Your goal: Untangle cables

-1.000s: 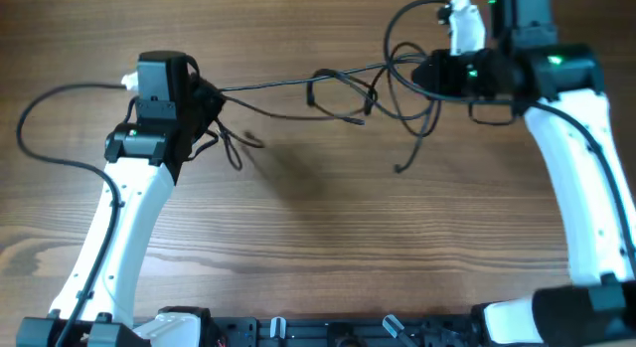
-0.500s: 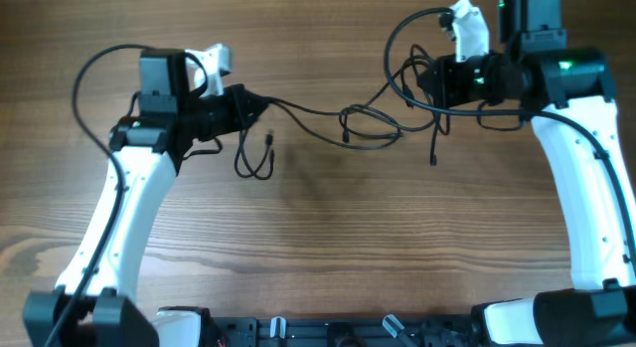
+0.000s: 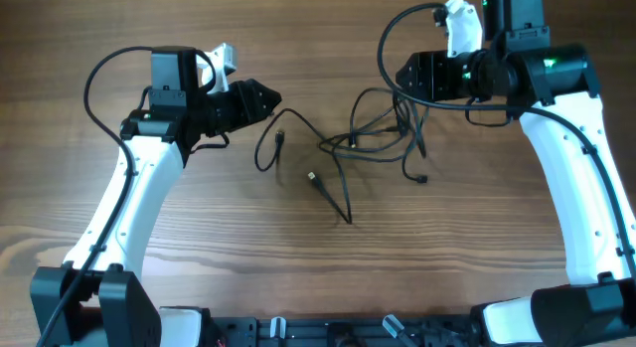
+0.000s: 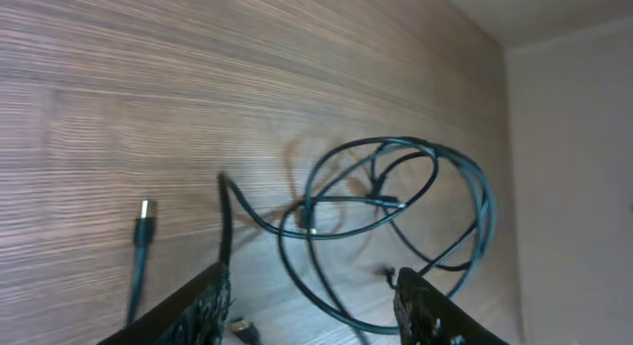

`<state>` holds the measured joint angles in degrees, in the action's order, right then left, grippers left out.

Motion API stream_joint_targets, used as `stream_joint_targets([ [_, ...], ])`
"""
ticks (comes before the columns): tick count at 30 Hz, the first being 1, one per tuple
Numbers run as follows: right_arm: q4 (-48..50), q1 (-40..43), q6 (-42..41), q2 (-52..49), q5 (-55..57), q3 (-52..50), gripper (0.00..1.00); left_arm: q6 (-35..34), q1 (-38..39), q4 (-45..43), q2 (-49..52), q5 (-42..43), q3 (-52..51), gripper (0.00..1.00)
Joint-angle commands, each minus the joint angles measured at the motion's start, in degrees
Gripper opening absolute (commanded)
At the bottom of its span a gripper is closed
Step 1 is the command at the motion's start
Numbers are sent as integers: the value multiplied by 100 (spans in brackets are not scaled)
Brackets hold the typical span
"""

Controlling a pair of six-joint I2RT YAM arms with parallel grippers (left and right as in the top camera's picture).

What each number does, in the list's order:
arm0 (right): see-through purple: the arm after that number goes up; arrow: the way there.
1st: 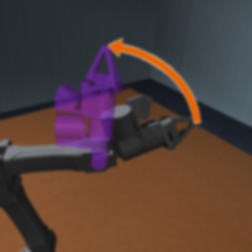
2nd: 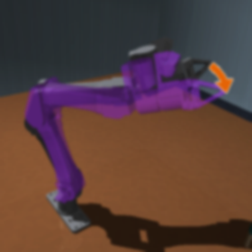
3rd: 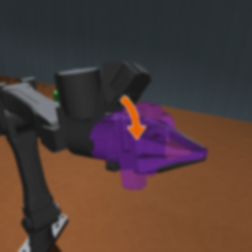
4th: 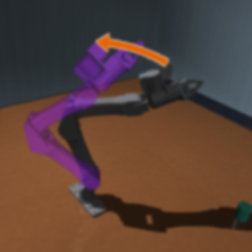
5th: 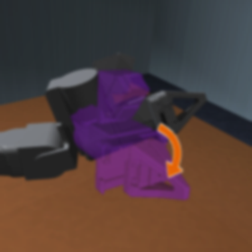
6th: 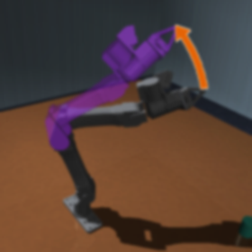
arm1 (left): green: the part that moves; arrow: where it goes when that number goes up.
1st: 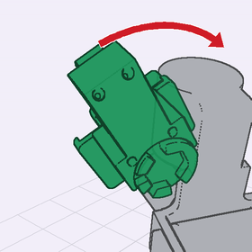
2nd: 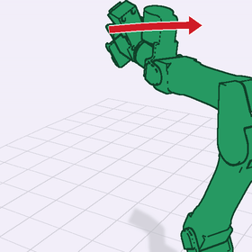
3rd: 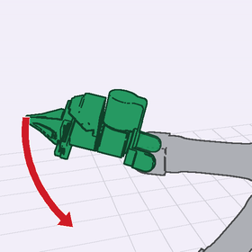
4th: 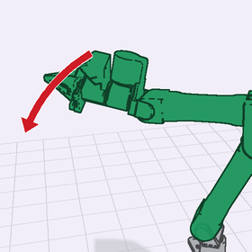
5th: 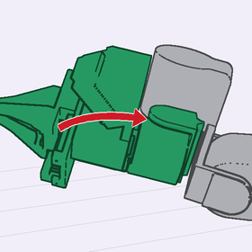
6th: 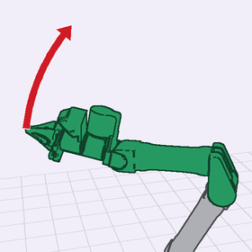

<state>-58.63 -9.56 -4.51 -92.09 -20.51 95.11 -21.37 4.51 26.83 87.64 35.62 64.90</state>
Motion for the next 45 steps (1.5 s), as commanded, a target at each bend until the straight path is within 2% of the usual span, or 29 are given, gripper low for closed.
stream_joint_targets([
  [1, 74, -7, -186, -70, -295, 83, 74, -52, 44, 2, 24, -321, 63, 55],
  [4, 138, -192, -361, -111, -417, 81, 74, -160, 52, 0, 28, -452, 63, 54],
  [10, 160, -844, -1102, -490, 197, 81, 74, -1156, 63, 330, 68, -942, 61, 52],
  [15, 153, -977, -1370, -881, 295, 81, 73, -1261, 234, 409, 225, -1064, 61, 51],
  [20, 146, -949, -1338, -938, 334, 81, 73, -1246, 619, 514, 562, -1226, 61, 48],
  [22, 103, -951, -1290, -938, 411, 81, 73, -951, 748, 647, 732, -1377, 61, 43],
  [25, 42, -951, -1193, -938, 428, 81, 73, -212, 796, 752, 1045, -1451, 61, 45],
  [27, 50, -951, -1189, -938, 431, 81, 73, -42, 761, 752, 1174, -1453, 61, 45],
  [30, 52, -951, -1189, -938, 428, 81, 73, 24, 667, 697, 1224, -1611, 63, 10],
  [31, 61, -951, -1189, -938, 426, 81, 73, 22, 629, 612, 1211, -1764, 70, 4],
  [35, 175, -955, -1073, -938, 101, 81, 73, -4, 415, 466, 951, -1738, 411, 4],
  [38, 369, -955, -774, -938, -234, 81, 72, -2, 275, 494, 402, -1703, 992, 4],
  [45, 673, -953, -763, -938, -417, 81, 72, -7, 249, 409, -1115, -1703, 2566, 4],
])
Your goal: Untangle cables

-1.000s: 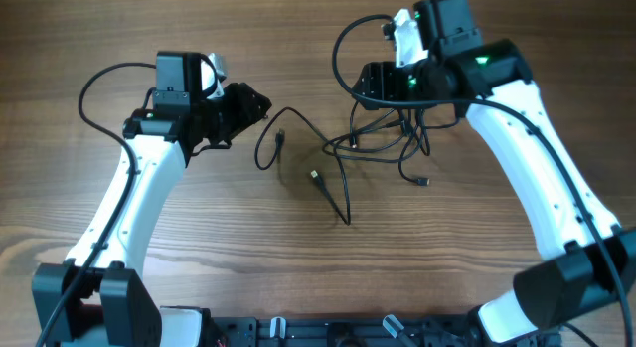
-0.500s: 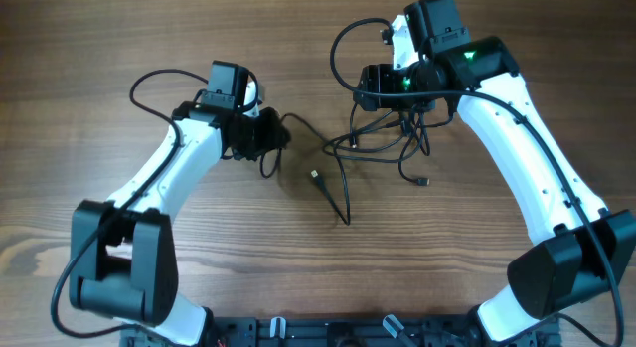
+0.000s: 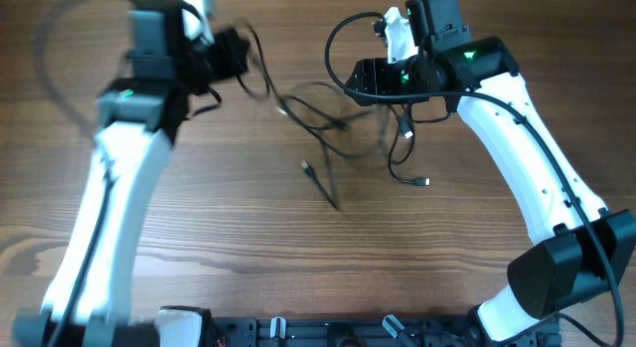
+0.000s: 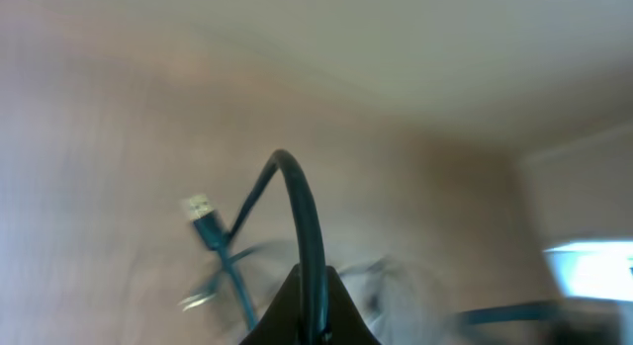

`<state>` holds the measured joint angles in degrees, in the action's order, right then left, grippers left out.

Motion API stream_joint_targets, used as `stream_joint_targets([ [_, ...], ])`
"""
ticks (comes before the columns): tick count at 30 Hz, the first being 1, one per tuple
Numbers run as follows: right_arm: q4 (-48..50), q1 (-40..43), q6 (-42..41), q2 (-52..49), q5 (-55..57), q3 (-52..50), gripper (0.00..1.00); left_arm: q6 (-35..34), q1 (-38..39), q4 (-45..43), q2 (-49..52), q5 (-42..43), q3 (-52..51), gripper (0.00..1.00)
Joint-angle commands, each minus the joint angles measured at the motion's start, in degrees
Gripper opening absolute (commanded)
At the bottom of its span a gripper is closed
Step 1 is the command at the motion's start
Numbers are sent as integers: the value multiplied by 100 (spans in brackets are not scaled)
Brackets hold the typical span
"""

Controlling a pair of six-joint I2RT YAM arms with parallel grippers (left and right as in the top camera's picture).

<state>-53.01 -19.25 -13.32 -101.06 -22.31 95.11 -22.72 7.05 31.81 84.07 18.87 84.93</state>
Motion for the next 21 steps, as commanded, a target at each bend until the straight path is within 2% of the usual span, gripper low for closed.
stream_joint_targets([
  [1, 151, 20, 122, -42, -332, 81, 72, 127, -4, -149, -896, -28, 590, 4],
  [4, 385, 127, 256, -2, -938, 83, 72, -310, -4, -267, -1268, 170, 590, 4],
  [7, 629, 243, 520, 192, -1528, 83, 72, -979, -4, -761, -1364, 946, 590, 4],
  [10, 627, 251, 807, 446, -1593, 83, 73, -2140, -17, -1843, -1368, 1786, 590, 4],
  [12, 581, 251, 992, 612, -1596, 83, 74, -3029, -20, -2417, -1368, 1961, 590, 4],
  [15, 592, 251, 1040, 822, -1600, 83, 75, -4006, -20, -3029, -1366, 2013, 590, 4],
  [17, 667, 251, 1222, 927, -1784, 83, 76, -4251, -22, -3377, -1362, 2004, 590, 4],
  [21, 1126, 232, 1482, 984, -2522, 83, 78, -4540, -20, -3440, -1335, 1926, 590, 4],
])
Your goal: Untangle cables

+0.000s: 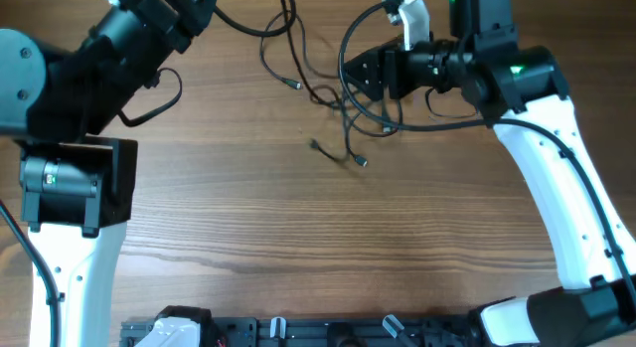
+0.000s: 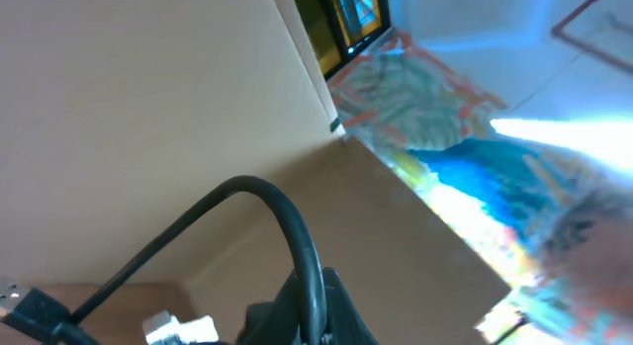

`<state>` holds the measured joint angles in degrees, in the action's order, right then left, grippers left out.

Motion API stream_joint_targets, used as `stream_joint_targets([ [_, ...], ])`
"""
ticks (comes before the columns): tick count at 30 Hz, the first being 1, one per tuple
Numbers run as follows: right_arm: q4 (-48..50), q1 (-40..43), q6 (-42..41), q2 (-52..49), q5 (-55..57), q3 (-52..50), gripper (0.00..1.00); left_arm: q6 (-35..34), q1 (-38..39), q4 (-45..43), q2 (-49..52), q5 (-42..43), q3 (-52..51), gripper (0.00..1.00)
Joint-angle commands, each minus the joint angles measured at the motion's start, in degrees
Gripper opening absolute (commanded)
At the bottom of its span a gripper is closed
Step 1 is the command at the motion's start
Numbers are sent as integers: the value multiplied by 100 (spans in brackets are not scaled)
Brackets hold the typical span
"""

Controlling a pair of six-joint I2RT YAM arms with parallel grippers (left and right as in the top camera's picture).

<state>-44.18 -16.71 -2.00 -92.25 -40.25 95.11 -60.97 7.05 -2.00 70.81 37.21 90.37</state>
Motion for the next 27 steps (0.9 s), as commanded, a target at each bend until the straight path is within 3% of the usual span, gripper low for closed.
stream_joint_targets([
  [1, 490, -61, 350, 87, -949, 83, 79, -804, -15, -61, 9, 118, 46, 4],
  [7, 1681, -367, 328, 76, -1493, 83, 80, -1276, -4, -63, 55, 417, 46, 4],
  [15, 2865, -789, -212, -63, -1003, 83, 77, -1869, -4, -365, 55, 796, 46, 4],
  [20, 3792, -789, -927, -328, -973, 83, 57, -1926, -4, -363, 55, 1060, 46, 4],
  [27, 3742, -820, -1012, -669, -922, 83, 13, -2090, -4, -363, 55, 1259, 46, 4],
])
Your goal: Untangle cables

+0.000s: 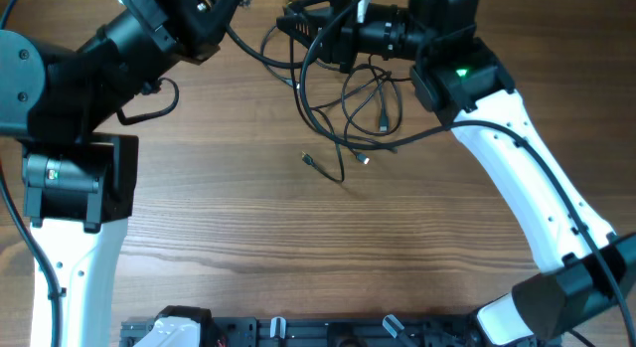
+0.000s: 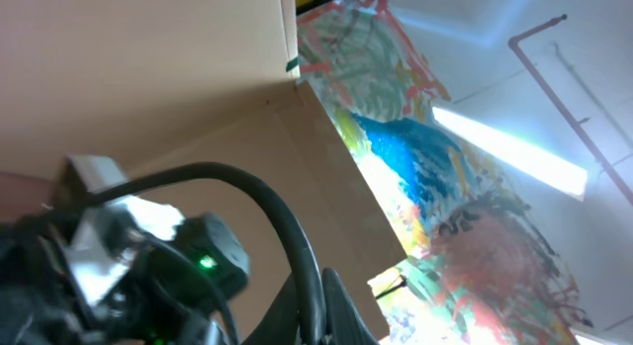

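In the overhead view my left gripper is raised high at the top left. The left wrist view shows its fingers shut on one thick black cable. That strand runs right to the black cable tangle. The tangle hangs under my right gripper, which is lifted at the top centre and appears shut on the cables. Loose plug ends dangle near the wooden table. A second plug and a third plug hang in the loops.
My right arm's wrist with a green light fills the lower left of the left wrist view, close to my left gripper. The left arm's white link and the right arm's white link flank the table's sides.
My right gripper has moved up and to the left with the tangle, ending close to my left gripper. The cable loops hang lower and looser. My left arm has hardly moved.
At first both grippers were low, with the left open beside the cable's left loop and the right at the tangle. Then the left was shut on a strand and lifted. Later it was high at the far left. Now the right holds the tangle up too.
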`<state>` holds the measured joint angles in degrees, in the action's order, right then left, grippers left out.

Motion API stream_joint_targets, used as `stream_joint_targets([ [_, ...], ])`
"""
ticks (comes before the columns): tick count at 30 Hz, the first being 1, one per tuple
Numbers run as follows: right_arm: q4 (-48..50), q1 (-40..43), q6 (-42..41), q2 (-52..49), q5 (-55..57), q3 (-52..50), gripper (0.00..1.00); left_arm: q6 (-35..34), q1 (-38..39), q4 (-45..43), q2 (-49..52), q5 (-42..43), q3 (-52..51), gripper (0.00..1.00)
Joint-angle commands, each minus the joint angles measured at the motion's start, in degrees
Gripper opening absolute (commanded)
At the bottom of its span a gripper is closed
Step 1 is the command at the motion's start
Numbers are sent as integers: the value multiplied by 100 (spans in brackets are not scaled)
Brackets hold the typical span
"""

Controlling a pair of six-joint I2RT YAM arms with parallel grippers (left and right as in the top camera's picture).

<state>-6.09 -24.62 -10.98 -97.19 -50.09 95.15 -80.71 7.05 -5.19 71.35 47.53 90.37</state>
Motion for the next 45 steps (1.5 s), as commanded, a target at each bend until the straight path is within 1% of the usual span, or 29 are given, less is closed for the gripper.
stream_joint_targets([
  [1, -229, -28, -118, -192, 236, 79, 4, -48, -7, -39, 0, 313, 46, 4],
  [3, -673, -28, -116, -175, 848, 79, 4, 323, -48, 129, 0, 433, 46, 4],
  [4, -850, -28, -116, -166, 1121, 79, 4, 592, -72, 376, 0, 452, 46, 4],
  [5, -1154, -28, -74, -155, 1593, 79, 4, 999, -103, 780, 0, 450, 46, 4],
  [6, -1405, -26, -42, -122, 2028, 79, 4, 1626, -146, 1462, 7, 378, 44, 4],
  [7, -1569, -26, 11, -85, 2385, 79, 4, 2002, -170, 2009, 26, 227, 44, 5],
  [9, -1792, -4, 50, 28, 3084, 81, 4, 2621, -221, 2964, 76, -197, 44, 7],
  [10, -1860, 11, 79, 166, 3615, 83, 4, 3014, -289, 3757, 151, -688, 44, 9],
  [11, -1860, 11, 101, 280, 4039, 85, 4, 3228, -334, 4186, 221, -1016, 44, 9],
  [12, -1825, 11, 76, 435, 4588, 85, 4, 3595, -400, 4717, 367, -1467, 39, 9],
  [14, -1759, 11, -367, 660, 5512, 85, 4, 3947, -455, 5139, 588, -1827, 39, 10],
  [15, -1738, 11, -514, 715, 5733, 85, 4, 4013, -466, 5228, 664, -1871, 39, 11],
  [17, -1768, 11, -1252, 796, 6126, 83, 4, 4044, -472, 5355, 925, -1867, 39, 11],
  [20, -2039, 9, -2334, 673, 6124, 83, 4, 4052, -472, 5390, 1180, -1869, 39, 11],
  [24, -2168, 4, -3451, 179, 5912, 83, 4, 4197, -490, 5388, 1246, -1871, 39, 11],
  [26, -2013, 4, -3399, -125, 5554, 83, 4, 4218, -529, 5407, 1246, -1869, 39, 11],
  [28, -1582, 4, -3101, -492, 4835, 83, 4, 4304, -549, 5416, 1246, -1871, 39, 11],
  [30, -1023, 4, -2820, -855, 3773, 83, 4, 4301, -546, 5425, 1246, -1869, 39, 11],
  [31, -848, 2, -2839, -1012, 3272, 83, 4, 4301, -549, 5425, 1246, -1871, 39, 12],
  [32, -765, -4, -2924, -1106, 3023, 83, 4, 4301, -546, 5425, 1246, -1871, 39, 11],
  [35, -664, -122, -2966, -1215, 2723, 83, 4, 4299, -546, 5405, 1246, -1871, 39, 11],
  [39, -448, -422, -2800, -1244, 2730, 83, 4, 4299, -546, 5368, 1246, -1871, 39, 11],
  [42, 162, -603, -2828, -1244, 2667, 83, 4, 4299, -546, 5368, 1246, -1871, 39, 11],
  [45, 837, -664, -3023, -1215, 2124, 83, 4, 4301, -549, 5370, 1246, -1871, 39, 11],
])
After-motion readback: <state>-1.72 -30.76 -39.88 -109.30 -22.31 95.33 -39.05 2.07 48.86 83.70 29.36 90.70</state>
